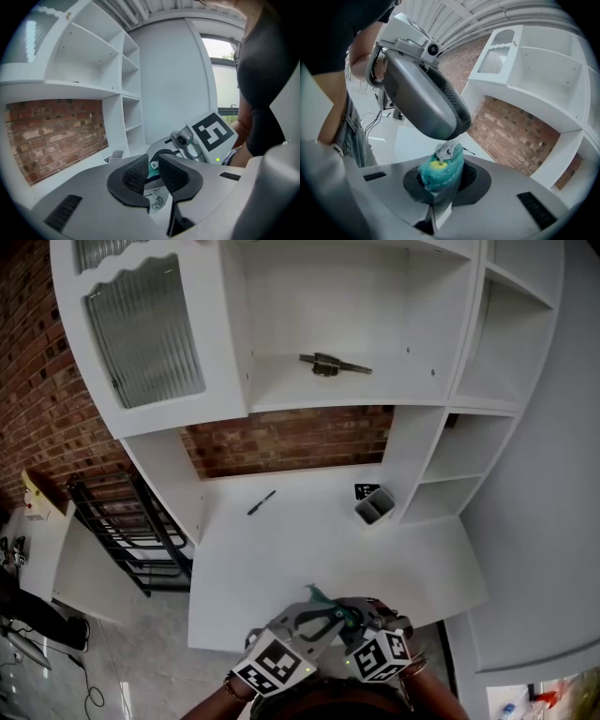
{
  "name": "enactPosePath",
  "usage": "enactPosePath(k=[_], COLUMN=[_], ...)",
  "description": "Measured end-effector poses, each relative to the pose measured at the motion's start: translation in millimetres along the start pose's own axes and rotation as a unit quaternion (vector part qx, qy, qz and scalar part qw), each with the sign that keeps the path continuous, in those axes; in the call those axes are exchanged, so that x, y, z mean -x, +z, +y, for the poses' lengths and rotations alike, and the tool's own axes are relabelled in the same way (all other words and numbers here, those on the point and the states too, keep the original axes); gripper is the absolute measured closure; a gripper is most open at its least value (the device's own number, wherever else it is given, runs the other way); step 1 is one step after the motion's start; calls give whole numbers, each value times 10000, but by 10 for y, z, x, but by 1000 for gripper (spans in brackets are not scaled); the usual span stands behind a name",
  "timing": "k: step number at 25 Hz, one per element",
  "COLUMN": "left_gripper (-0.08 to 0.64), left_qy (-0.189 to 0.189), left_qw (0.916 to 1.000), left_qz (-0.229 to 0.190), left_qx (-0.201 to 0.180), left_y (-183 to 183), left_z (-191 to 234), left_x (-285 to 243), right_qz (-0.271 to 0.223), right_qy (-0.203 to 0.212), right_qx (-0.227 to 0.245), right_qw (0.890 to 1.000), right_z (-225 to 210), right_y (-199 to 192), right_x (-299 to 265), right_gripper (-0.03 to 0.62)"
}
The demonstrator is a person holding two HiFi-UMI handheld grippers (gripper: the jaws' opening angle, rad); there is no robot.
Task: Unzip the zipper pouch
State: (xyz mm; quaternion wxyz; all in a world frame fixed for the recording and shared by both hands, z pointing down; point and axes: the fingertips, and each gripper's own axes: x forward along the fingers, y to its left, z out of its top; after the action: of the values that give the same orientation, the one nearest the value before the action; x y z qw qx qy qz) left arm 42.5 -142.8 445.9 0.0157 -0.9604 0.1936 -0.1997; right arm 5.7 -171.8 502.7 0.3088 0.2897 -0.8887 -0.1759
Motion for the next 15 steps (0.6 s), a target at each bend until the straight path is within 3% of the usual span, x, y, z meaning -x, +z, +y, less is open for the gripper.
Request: enactPosePath(k=[6, 15], left_gripper=[485, 449], left_qy=[-301, -282], left_qw=[9990, 9982], left_qz=[163, 345], left_qx=[271, 398], left_y=[-79, -140], left_z=[-44, -24], left_x=[-34, -94], right_qz=[79, 249], right_qy=[30, 27], right_qx=[104, 256], right_qw=[9999, 9994], right_z=[17, 27], right_y=[2, -72], right_x=[-26, -51], right_gripper=[580, 580])
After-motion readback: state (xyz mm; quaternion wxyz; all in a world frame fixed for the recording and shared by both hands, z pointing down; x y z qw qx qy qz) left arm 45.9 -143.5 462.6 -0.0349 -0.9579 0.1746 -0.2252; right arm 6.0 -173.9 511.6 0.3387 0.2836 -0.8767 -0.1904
